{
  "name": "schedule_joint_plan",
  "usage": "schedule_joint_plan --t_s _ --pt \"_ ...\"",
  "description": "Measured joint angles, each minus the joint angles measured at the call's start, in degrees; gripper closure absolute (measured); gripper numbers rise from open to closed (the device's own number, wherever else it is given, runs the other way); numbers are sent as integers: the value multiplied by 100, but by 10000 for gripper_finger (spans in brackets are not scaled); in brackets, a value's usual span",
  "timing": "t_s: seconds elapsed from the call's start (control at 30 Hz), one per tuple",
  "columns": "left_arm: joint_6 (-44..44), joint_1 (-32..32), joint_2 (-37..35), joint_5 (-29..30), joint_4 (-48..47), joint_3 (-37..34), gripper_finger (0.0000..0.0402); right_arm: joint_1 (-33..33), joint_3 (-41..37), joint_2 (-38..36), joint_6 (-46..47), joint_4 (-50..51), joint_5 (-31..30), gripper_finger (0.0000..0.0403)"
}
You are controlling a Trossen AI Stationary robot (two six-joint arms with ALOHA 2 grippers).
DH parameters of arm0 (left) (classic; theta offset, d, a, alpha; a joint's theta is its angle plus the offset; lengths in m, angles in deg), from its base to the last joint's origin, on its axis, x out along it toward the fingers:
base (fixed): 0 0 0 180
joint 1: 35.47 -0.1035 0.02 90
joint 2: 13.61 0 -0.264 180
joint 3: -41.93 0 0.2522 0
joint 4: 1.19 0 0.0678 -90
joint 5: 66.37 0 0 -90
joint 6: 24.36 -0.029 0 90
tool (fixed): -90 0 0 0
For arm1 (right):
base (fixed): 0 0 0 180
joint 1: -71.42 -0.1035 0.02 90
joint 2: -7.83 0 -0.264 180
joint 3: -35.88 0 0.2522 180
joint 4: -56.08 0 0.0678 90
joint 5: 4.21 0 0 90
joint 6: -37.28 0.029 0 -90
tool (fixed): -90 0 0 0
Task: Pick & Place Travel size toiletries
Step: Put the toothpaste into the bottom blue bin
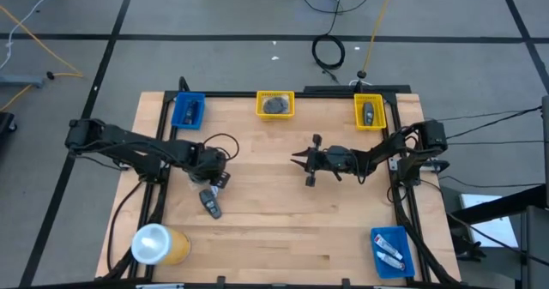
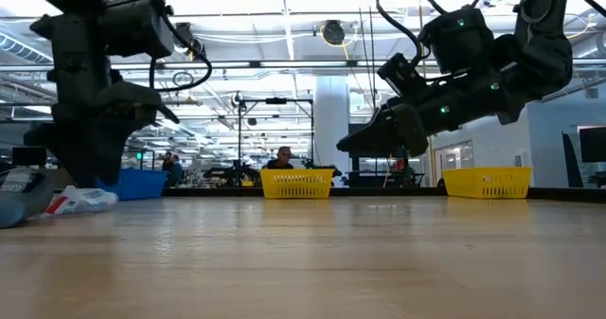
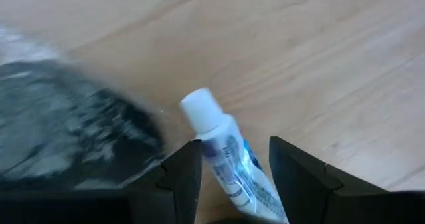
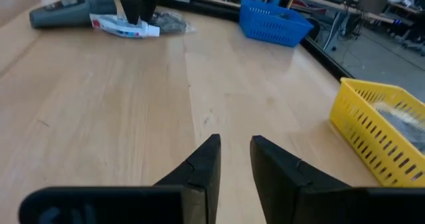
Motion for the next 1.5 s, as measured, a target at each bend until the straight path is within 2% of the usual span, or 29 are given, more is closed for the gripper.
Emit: schedule_joint_plan --t_s 0.37,0.57,0.97,1.1,1.37,1.5 --pt "-30 0 0 177 373 -336 227 2 -2 2 0 -10 2 330" --pt "-249 -2 0 216 1090 -556 235 2 -1 3 -1 -8 2 330" --pt "-1214 -231 2 625 1782 -558 387 2 -1 2 2 -8 4 330" --pt "-1918 -428 2 798 2821 -558 397 2 1 3 2 -8 4 330" --pt "-3612 -665 352 850 5711 -558 397 2 1 4 21 -1 20 330" --pt "-3920 -715 681 899 5994 -554 389 2 1 4 22 37 20 330"
